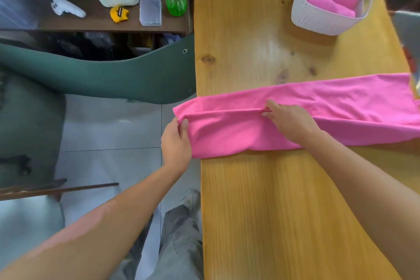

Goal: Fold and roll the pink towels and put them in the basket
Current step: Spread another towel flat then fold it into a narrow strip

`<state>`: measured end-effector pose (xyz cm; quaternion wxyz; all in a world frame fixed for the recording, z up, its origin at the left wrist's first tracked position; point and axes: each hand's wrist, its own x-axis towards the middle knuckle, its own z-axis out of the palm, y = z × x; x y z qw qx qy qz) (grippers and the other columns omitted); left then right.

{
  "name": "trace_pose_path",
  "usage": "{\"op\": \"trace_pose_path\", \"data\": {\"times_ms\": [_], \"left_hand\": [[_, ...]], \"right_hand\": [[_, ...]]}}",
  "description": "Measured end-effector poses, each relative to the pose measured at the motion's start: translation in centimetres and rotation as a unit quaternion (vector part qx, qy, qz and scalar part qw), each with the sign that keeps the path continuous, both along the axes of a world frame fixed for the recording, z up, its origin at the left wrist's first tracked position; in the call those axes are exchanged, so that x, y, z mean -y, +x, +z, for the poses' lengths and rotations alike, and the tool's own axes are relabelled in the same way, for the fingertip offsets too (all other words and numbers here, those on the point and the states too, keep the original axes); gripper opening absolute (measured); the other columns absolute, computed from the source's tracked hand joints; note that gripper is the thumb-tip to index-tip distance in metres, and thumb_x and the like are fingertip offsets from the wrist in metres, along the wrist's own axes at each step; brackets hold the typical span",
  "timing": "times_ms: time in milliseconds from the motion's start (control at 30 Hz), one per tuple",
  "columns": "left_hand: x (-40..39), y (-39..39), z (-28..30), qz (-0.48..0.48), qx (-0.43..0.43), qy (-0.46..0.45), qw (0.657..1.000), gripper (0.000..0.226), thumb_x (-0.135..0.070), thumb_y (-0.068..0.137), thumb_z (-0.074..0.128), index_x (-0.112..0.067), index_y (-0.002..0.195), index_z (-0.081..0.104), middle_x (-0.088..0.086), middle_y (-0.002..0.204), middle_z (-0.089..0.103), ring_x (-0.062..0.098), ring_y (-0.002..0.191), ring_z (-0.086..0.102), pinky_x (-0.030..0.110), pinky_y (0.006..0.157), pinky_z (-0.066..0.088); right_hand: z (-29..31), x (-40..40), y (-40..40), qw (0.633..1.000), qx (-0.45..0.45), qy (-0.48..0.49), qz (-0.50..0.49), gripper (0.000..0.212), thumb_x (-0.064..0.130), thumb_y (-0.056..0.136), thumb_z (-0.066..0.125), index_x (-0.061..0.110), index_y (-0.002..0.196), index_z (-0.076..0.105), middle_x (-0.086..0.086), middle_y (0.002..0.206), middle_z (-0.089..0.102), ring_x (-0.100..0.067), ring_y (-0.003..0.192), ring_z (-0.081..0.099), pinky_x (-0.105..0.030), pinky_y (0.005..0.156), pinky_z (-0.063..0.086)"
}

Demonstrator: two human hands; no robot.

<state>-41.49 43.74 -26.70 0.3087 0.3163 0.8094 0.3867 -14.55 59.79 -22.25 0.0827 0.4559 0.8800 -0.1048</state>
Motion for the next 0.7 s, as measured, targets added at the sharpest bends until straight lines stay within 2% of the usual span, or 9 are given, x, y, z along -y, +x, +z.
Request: {"op": "trace_pose_path", "data": {"times_ms": [100, 167, 233, 267, 300, 367, 400, 533, 700], "left_hand": [[-1.5, -0.7, -0.5, 0.027, 0.043, -0.021, 0.998, 0.032, -0.029, 0.107, 0.043, -0.010, 0.083, 0.051, 0.002, 0.082, 0.052, 0.017, 0.076, 0.046, 0.032, 0.070, 0.036], [-2.5, -1.5, -0.7, 0.050, 0.136, -0.049, 0.988, 0.036, -0.031, 0.107, 0.043, -0.004, 0.088, 0.058, 0.007, 0.083, 0.052, 0.019, 0.074, 0.047, 0.034, 0.067, 0.039], [-3.2, -2.2, -0.7, 0.065, 0.250, -0.071, 0.964, 0.031, -0.034, 0.108, 0.043, -0.016, 0.094, 0.064, 0.005, 0.090, 0.059, 0.022, 0.079, 0.055, 0.036, 0.067, 0.048], [-3.4, -2.6, -0.7, 0.060, 0.276, -0.071, 0.957, 0.028, -0.034, 0.108, 0.043, -0.022, 0.094, 0.065, 0.005, 0.095, 0.063, 0.022, 0.083, 0.058, 0.038, 0.071, 0.051], [-3.6, -2.9, -0.8, 0.049, 0.279, -0.064, 0.957, 0.027, -0.034, 0.108, 0.043, -0.025, 0.094, 0.065, 0.005, 0.098, 0.065, 0.022, 0.086, 0.060, 0.039, 0.074, 0.052], [-3.9, -3.4, -1.1, 0.037, 0.261, -0.041, 0.964, 0.027, -0.035, 0.108, 0.043, -0.024, 0.096, 0.065, 0.007, 0.100, 0.065, 0.021, 0.087, 0.058, 0.040, 0.076, 0.050], [-4.0, -3.6, -1.3, 0.037, 0.243, -0.031, 0.969, 0.028, -0.034, 0.108, 0.043, -0.020, 0.099, 0.066, 0.007, 0.098, 0.063, 0.020, 0.085, 0.057, 0.039, 0.076, 0.048], [-4.6, -3.6, -1.3, 0.049, 0.140, 0.020, 0.989, 0.034, -0.030, 0.108, 0.042, -0.005, 0.102, 0.064, 0.003, 0.087, 0.060, 0.015, 0.079, 0.050, 0.035, 0.075, 0.044], [-5.4, -4.3, -1.2, 0.057, 0.060, 0.014, 0.997, 0.032, -0.035, 0.107, 0.040, -0.012, 0.091, 0.057, 0.002, 0.076, 0.058, 0.010, 0.068, 0.046, 0.027, 0.063, 0.040]], "right_hand": [[0.2, -1.5, -1.2, 1.000, 0.018, 0.004, 0.013, 0.030, 0.039, 0.105, 0.034, 0.014, 0.111, 0.050, -0.004, 0.070, 0.062, -0.017, 0.046, 0.042, -0.026, 0.040, 0.024], [0.0, -2.5, -2.0, 0.999, 0.035, -0.003, 0.020, 0.029, 0.038, 0.106, 0.032, 0.014, 0.113, 0.048, -0.007, 0.072, 0.063, -0.020, 0.050, 0.046, -0.030, 0.043, 0.032], [-0.3, -3.4, -2.7, 0.998, 0.057, -0.018, 0.031, 0.029, 0.036, 0.107, 0.032, 0.013, 0.114, 0.048, -0.002, 0.068, 0.056, -0.021, 0.052, 0.049, -0.033, 0.046, 0.036], [-0.4, -3.7, -2.9, 0.997, 0.057, -0.027, 0.044, 0.028, 0.034, 0.107, 0.033, 0.012, 0.115, 0.049, -0.001, 0.070, 0.056, -0.023, 0.055, 0.053, -0.036, 0.048, 0.040], [-0.6, -4.0, -3.1, 0.997, 0.047, -0.033, 0.059, 0.028, 0.032, 0.107, 0.036, 0.011, 0.114, 0.052, -0.003, 0.078, 0.060, -0.026, 0.066, 0.059, -0.040, 0.057, 0.047], [-0.7, -4.5, -3.3, 0.997, 0.008, -0.040, 0.066, 0.025, 0.029, 0.106, 0.040, 0.009, 0.109, 0.055, -0.009, 0.101, 0.065, -0.030, 0.091, 0.062, -0.046, 0.079, 0.050], [-0.7, -4.7, -3.3, 0.997, -0.009, -0.040, 0.062, 0.025, 0.029, 0.106, 0.040, 0.009, 0.106, 0.054, -0.010, 0.103, 0.066, -0.031, 0.092, 0.062, -0.047, 0.079, 0.049], [-0.5, -5.7, -4.1, 0.998, 0.002, -0.019, 0.063, 0.028, 0.038, 0.106, 0.028, 0.014, 0.100, 0.040, -0.002, 0.071, 0.057, -0.025, 0.057, 0.051, -0.038, 0.052, 0.038], [-0.7, -7.4, -5.7, 0.998, 0.031, -0.016, 0.051, 0.027, 0.044, 0.106, 0.025, 0.020, 0.099, 0.034, -0.001, 0.056, 0.051, -0.020, 0.048, 0.044, -0.035, 0.048, 0.029]]}}
